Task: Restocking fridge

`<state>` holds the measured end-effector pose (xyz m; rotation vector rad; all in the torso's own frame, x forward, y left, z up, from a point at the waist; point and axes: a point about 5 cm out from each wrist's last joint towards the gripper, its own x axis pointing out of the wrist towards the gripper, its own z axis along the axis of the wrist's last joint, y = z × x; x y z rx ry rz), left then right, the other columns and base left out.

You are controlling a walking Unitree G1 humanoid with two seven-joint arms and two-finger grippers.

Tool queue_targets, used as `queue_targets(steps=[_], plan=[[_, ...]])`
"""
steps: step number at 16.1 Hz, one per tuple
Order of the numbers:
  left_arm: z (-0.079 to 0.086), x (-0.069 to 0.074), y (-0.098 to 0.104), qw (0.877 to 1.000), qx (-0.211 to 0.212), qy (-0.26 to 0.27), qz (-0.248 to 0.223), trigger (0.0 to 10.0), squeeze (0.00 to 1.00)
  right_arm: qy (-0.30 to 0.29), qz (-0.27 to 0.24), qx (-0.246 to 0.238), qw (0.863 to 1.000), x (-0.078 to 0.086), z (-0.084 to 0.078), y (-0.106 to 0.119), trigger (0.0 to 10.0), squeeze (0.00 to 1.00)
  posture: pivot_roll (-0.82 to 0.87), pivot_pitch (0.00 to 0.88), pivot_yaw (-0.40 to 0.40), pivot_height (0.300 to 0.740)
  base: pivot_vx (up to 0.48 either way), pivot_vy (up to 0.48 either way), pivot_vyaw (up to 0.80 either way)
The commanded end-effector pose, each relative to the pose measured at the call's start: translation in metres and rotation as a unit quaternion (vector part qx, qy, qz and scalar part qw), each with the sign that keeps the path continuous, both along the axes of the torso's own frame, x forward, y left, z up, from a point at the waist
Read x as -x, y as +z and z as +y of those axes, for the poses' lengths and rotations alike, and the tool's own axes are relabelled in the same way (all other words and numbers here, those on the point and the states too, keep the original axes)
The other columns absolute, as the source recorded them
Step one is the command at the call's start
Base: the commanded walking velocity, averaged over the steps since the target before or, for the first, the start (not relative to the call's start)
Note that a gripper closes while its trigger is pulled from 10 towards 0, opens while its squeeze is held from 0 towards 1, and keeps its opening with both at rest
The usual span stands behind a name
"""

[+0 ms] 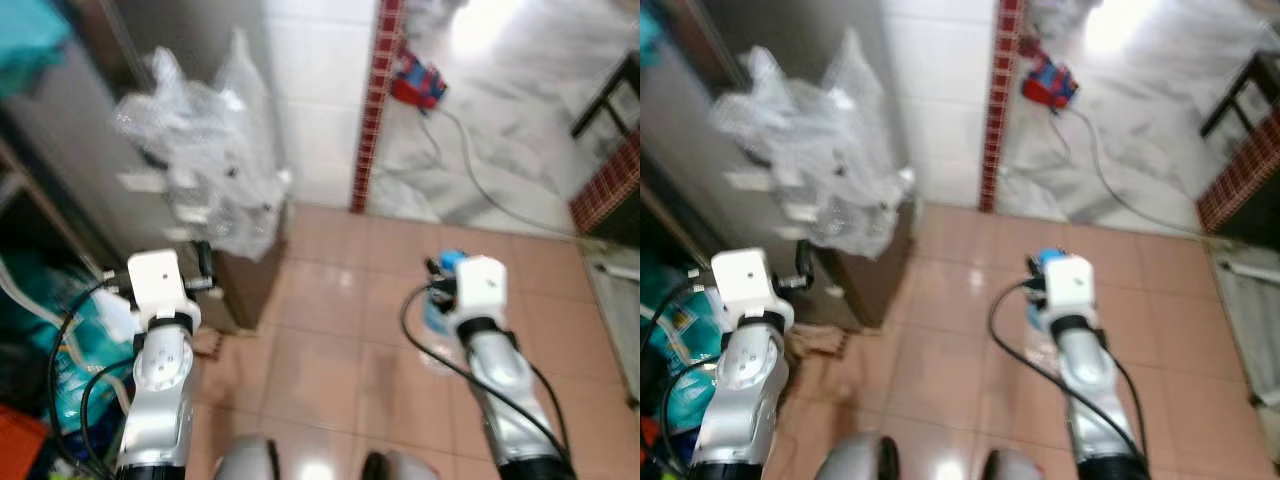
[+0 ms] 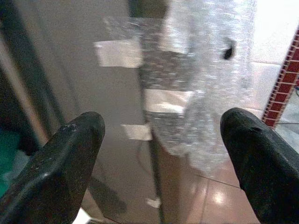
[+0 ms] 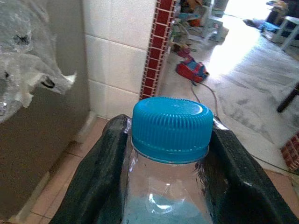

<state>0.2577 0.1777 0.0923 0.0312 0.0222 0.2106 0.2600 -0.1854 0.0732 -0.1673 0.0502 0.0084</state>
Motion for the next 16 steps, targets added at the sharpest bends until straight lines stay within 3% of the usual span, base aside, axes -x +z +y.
queue_targets(steps=[1, 3, 5, 7, 11, 13, 14, 16], plan=[[0.003, 0.003, -0.001, 1.0, -0.013, -0.006, 0.006, 10.0, 0.0, -0.011, -0.013, -0.013, 1.0, 0.002, 0.001, 0.007, 10.0, 0.0, 0.06, 0.074, 0.026, 0.74, 0.0, 0.48, 0.0], [0.005, -0.002, 0.004, 0.999, -0.031, -0.002, -0.007, 10.0, 0.0, -0.037, -0.013, -0.032, 0.999, 0.006, 0.004, 0.009, 10.0, 0.0, 0.05, 0.075, 0.031, 0.74, 0.0, 0.234, 0.0], [0.002, -0.004, 0.011, 1.0, -0.02, -0.013, -0.02, 10.0, 0.0, -0.016, -0.016, -0.016, 1.0, 0.008, 0.01, 0.012, 10.0, 0.0, 0.06, 0.081, 0.032, 0.74, 0.0, 0.0, 0.0], [-0.003, 0.002, 0.009, 0.999, 0.003, -0.034, -0.015, 10.0, 0.0, -0.023, -0.019, 0.001, 1.0, 0.005, 0.006, 0.015, 10.0, 0.0, 0.06, 0.086, 0.029, 0.74, 0.0, 0.0, 0.0], [-0.013, 0.012, 0.002, 0.998, 0.002, -0.056, -0.007, 10.0, 0.0, -0.047, -0.001, 0.037, 0.998, 0.001, 0.003, 0.013, 10.0, 0.0, 0.06, 0.084, 0.018, 0.74, 0.0, 0.0, 0.0], [-0.013, 0.011, 0.005, 0.999, 0.002, -0.05, -0.015, 10.0, 0.0, -0.018, -0.015, 0.007, 1.0, 0.0, 0.012, 0.015, 10.0, 0.0, 0.05, 0.085, 0.011, 0.74, 0.287, 0.0, 0.0], [-0.013, 0.011, 0.006, 0.999, 0.005, -0.043, -0.018, 10.0, 0.0, -0.03, 0.011, -0.012, 0.999, -0.001, 0.011, 0.012, 10.0, 0.0, 0.04, 0.087, 0.008, 0.74, 0.289, 0.0, 0.0], [-0.013, 0.011, 0.006, 0.999, 0.009, -0.045, -0.017, 10.0, 0.0, -0.009, -0.005, 0.016, 1.0, -0.002, 0.01, 0.018, 10.0, 0.0, 0.04, 0.091, 0.006, 0.74, 0.411, 0.0, 0.0]])
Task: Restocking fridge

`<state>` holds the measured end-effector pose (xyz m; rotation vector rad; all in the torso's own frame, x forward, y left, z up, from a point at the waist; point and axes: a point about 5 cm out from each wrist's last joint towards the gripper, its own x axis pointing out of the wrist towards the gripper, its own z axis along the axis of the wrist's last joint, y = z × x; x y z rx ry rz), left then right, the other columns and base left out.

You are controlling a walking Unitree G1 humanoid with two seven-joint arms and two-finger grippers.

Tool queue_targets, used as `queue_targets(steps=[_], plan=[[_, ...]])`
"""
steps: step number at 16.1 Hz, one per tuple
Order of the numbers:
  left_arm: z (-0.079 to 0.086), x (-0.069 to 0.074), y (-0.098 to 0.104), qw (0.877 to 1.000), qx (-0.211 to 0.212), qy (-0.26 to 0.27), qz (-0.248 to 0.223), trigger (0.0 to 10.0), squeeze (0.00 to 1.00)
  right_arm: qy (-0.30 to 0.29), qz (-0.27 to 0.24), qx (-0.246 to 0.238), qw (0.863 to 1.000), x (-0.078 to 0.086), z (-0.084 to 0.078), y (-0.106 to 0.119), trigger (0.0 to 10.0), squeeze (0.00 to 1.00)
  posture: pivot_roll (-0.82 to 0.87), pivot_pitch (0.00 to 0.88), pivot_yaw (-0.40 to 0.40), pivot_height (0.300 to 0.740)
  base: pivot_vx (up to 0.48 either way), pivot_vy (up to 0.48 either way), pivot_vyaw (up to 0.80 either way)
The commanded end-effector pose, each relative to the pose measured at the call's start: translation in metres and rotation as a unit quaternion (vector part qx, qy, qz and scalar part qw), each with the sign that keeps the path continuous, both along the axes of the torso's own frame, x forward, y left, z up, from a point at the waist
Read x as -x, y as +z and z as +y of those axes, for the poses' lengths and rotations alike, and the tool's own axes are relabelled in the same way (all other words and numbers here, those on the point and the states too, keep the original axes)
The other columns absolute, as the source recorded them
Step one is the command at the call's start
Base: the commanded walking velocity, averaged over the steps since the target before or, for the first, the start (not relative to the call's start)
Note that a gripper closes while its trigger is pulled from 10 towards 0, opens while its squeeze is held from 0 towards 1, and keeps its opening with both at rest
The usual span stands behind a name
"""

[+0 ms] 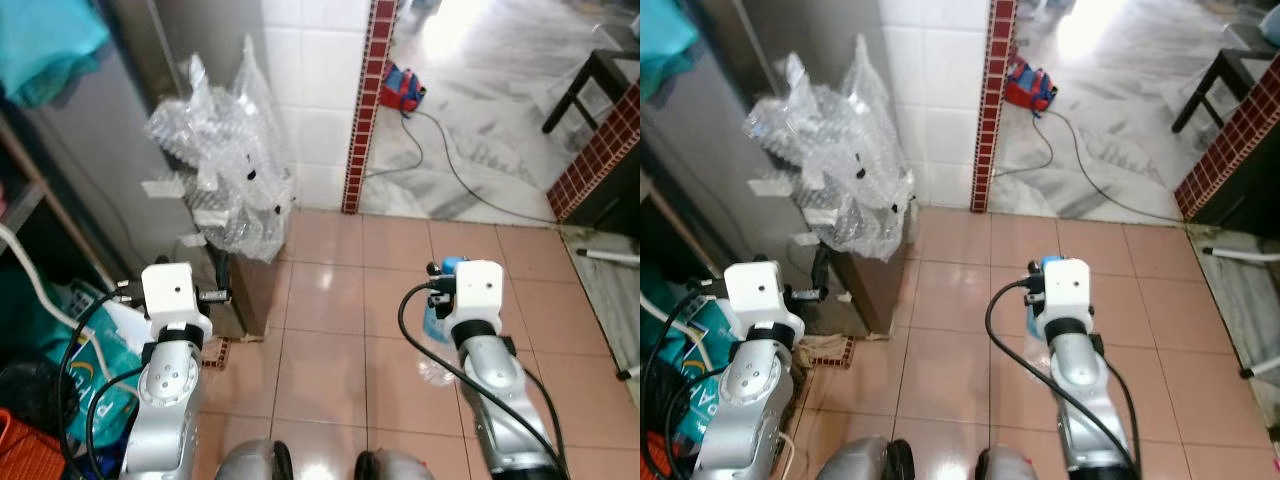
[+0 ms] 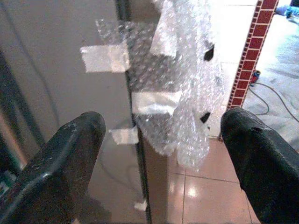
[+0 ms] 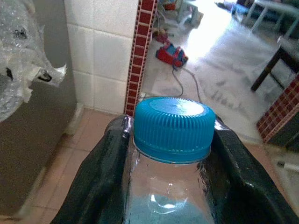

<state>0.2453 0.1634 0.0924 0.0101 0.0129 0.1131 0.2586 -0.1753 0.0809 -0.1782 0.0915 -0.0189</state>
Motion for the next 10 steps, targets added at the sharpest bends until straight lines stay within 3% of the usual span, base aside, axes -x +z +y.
queue_targets(steps=[1, 6, 10], plan=[[0.0012, -0.0013, 0.0058, 1.0, 0.0, 0.005, -0.012, 10.0, 0.0, 0.007, -0.031, -0.003, 1.0, -0.004, -0.0003, 0.012, 10.0, 0.0, 0.04, 0.095, 0.005, 0.74, 0.405, 0.0, 0.0], [-0.0005, -0.002, 0.0091, 1.0, 0.007, 0.013, -0.018, 10.0, 0.0, 0.014, -0.035, -0.009, 0.999, -0.0051, 0.001, 0.0137, 10.0, 0.0, 0.04, 0.094, 0.004, 0.74, 0.343, 0.0, 0.0], [0.0001, -0.0038, 0.0105, 1.0, 0.004, 0.021, -0.017, 10.0, 0.0, 0.023, -0.037, -0.018, 0.999, -0.0082, 0.0027, 0.0144, 10.0, 0.0, 0.05, 0.09, 0.006, 0.74, 0.0, 0.0, 0.0]])
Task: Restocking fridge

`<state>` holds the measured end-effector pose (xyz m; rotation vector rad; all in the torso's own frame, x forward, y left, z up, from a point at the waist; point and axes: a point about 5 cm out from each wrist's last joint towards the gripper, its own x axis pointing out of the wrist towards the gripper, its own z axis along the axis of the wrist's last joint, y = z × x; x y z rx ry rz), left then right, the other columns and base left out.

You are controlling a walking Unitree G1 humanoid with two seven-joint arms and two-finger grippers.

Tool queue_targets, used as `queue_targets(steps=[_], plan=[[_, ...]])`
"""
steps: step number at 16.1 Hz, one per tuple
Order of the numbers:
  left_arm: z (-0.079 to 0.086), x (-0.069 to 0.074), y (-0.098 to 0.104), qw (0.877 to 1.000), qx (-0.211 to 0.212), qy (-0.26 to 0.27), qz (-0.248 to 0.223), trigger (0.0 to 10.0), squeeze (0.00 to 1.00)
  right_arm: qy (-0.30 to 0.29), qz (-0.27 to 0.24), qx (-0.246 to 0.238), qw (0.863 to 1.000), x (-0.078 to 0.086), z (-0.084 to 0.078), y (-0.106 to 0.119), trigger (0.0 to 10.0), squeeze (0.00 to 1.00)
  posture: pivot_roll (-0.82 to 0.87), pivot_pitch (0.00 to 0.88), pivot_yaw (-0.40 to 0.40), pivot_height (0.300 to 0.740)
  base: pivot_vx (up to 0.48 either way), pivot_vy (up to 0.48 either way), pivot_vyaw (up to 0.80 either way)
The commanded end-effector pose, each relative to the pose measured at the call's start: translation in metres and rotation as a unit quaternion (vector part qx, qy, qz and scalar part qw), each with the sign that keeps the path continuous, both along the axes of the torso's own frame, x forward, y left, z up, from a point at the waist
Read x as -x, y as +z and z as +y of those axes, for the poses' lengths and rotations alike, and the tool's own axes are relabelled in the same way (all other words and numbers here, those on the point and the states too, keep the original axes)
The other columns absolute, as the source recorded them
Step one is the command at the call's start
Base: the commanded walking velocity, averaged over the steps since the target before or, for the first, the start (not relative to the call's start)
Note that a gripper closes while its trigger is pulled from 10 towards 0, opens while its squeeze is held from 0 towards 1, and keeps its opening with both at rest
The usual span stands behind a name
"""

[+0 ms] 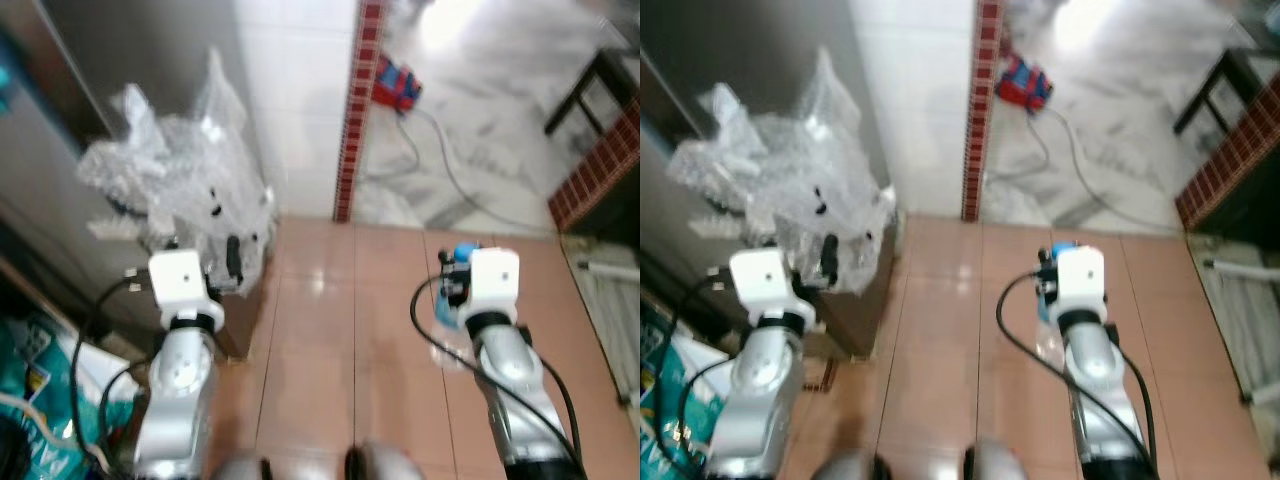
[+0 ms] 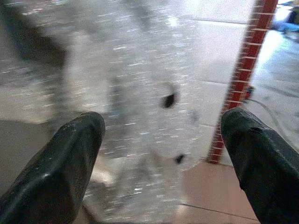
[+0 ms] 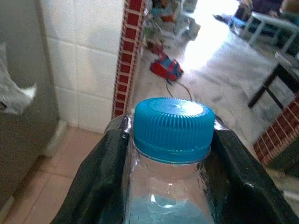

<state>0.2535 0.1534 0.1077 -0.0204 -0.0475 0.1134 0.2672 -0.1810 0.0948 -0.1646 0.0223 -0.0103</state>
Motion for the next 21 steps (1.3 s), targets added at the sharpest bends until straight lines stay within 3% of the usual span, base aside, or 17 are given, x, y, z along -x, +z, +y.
queue_targets(steps=[1, 5, 11, 14, 21], plan=[[0.013, 0.005, -0.004, 0.999, -0.017, 0.037, 0.013, 10.0, 0.0, 0.018, -0.004, -0.011, 1.0, 0.0, 0.008, 0.001, 10.0, 0.0, 0.05, 0.089, 0.004, 0.74, 0.0, 0.0, 0.0], [0.026, 0.003, -0.002, 0.996, -0.032, 0.088, 0.01, 10.0, 0.0, 0.032, -0.009, -0.008, 0.999, -0.002, 0.009, 0.002, 10.0, 0.0, 0.05, 0.085, -0.003, 0.74, 0.0, 0.0, 0.0], [0.014, -0.019, 0.003, 0.998, -0.023, 0.054, 0.0, 10.0, 0.0, 0.068, -0.018, 0.019, 0.997, -0.003, 0.016, 0.003, 10.0, 0.0, 0.04, 0.089, -0.009, 0.74, 0.0, 0.0, 0.46], [0.006, -0.021, 0.003, 0.999, -0.011, 0.035, -0.003, 10.0, 0.0, 0.057, -0.011, 0.011, 0.998, -0.001, 0.012, 0.001, 10.0, 0.0, 0.04, 0.096, -0.009, 0.74, 0.0, 0.0, 0.33], [0.011, -0.014, 0.0, 1.0, -0.006, 0.026, -0.003, 10.0, 0.0, 0.045, -0.004, 0.011, 0.999, 0.006, 0.009, -0.005, 10.0, 0.0, 0.03, 0.093, 0.003, 0.74, 0.109, 0.034, 0.0]])
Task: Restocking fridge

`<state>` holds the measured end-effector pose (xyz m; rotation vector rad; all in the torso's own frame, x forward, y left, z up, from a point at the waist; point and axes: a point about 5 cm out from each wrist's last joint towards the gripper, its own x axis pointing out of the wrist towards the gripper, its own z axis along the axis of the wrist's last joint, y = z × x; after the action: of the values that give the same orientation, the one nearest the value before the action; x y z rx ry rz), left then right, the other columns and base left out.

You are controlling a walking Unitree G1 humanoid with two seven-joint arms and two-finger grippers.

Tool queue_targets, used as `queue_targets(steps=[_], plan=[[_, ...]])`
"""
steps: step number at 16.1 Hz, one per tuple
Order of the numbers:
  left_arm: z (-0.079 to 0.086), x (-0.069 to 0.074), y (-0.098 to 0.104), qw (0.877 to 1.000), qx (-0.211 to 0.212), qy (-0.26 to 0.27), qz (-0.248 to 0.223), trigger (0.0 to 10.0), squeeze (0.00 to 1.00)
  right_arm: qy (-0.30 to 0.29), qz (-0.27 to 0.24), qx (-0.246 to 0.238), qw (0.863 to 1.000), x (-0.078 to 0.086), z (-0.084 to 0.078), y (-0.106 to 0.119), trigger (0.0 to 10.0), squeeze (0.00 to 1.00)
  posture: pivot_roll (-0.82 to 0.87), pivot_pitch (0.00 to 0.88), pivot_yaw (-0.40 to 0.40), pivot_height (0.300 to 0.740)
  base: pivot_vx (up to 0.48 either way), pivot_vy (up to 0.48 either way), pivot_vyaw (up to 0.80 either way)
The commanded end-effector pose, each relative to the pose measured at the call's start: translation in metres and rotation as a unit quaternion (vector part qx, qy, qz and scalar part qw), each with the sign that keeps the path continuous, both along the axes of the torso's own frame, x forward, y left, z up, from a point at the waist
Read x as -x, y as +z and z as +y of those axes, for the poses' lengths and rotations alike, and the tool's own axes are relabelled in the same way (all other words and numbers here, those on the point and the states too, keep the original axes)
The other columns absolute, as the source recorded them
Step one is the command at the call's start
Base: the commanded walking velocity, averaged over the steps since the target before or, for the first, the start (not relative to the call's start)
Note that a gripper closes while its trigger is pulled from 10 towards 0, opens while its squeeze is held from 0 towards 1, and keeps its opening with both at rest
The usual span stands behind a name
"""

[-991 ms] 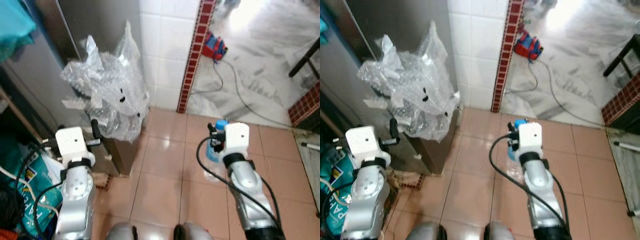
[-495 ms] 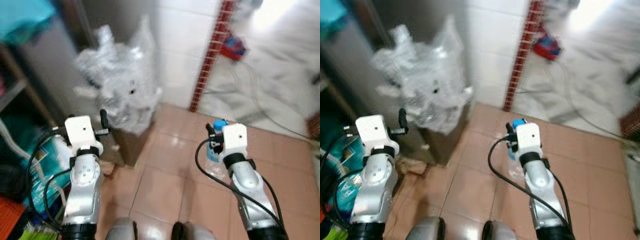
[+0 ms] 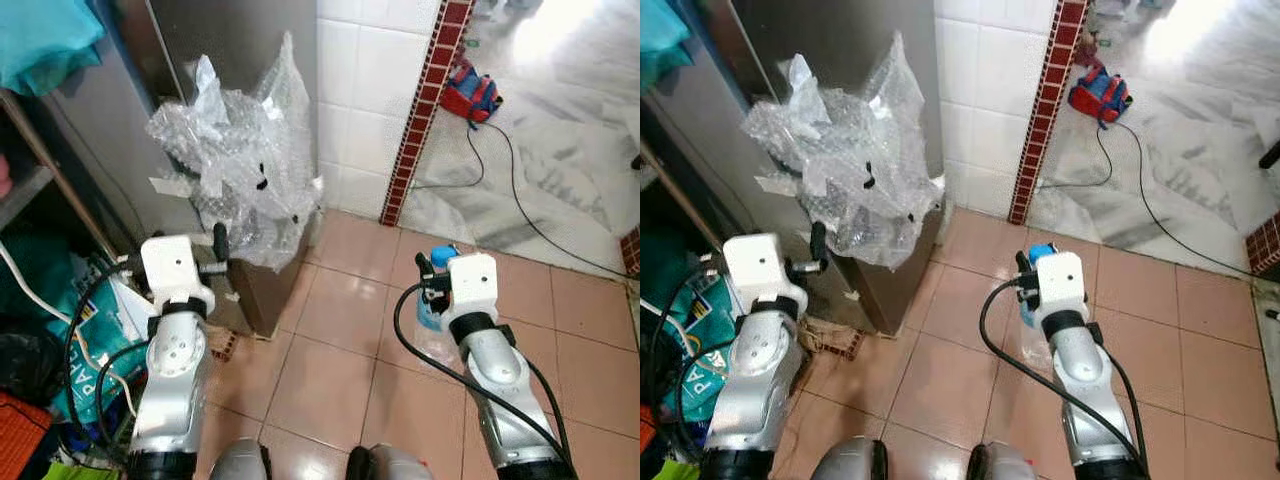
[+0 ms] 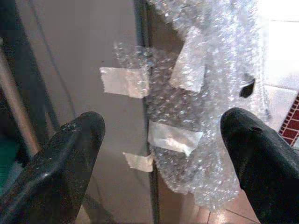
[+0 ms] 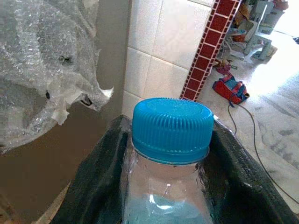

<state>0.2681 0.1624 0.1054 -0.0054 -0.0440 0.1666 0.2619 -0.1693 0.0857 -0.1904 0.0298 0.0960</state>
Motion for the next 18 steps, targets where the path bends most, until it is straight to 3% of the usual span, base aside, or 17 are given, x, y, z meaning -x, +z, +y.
queue_targets(steps=[1, 5, 10, 14, 18], plan=[[0.003, 0.003, 0.0, 1.0, 0.002, 0.0, 0.001, 10.0, 0.0, -0.008, -0.012, -0.002, 1.0, 0.001, -0.003, 0.004, 10.0, 0.0, 0.03, 0.093, 0.003, 0.74, 0.27, 0.398, 0.0], [0.004, 0.006, -0.003, 1.0, 0.001, -0.003, 0.005, 10.0, 0.0, -0.012, -0.006, -0.008, 1.0, 0.0, -0.004, 0.003, 10.0, 0.0, 0.04, 0.091, 0.001, 0.74, 0.27, 0.398, 0.0], [0.001, 0.009, -0.004, 1.0, 0.007, -0.014, 0.007, 10.0, 0.0, -0.012, -0.007, -0.01, 1.0, -0.001, -0.003, 0.002, 10.0, 0.0, 0.04, 0.092, 0.001, 0.74, 0.0, 0.0, -0.25], [-0.01, 0.009, -0.001, 0.998, -0.001, -0.058, -0.003, 10.0, 0.0, -0.013, -0.005, -0.009, 1.0, -0.001, -0.003, 0.002, 10.0, 0.0, 0.04, 0.092, -0.001, 0.74, 0.0, 0.0, 0.0], [-0.016, 0.009, -0.002, 0.997, 0.001, -0.083, 0.001, 10.0, 0.0, -0.012, -0.004, -0.007, 1.0, -0.001, -0.003, 0.001, 10.0, 0.0, 0.04, 0.095, -0.004, 0.74, 0.0, 0.0, -0.72]])
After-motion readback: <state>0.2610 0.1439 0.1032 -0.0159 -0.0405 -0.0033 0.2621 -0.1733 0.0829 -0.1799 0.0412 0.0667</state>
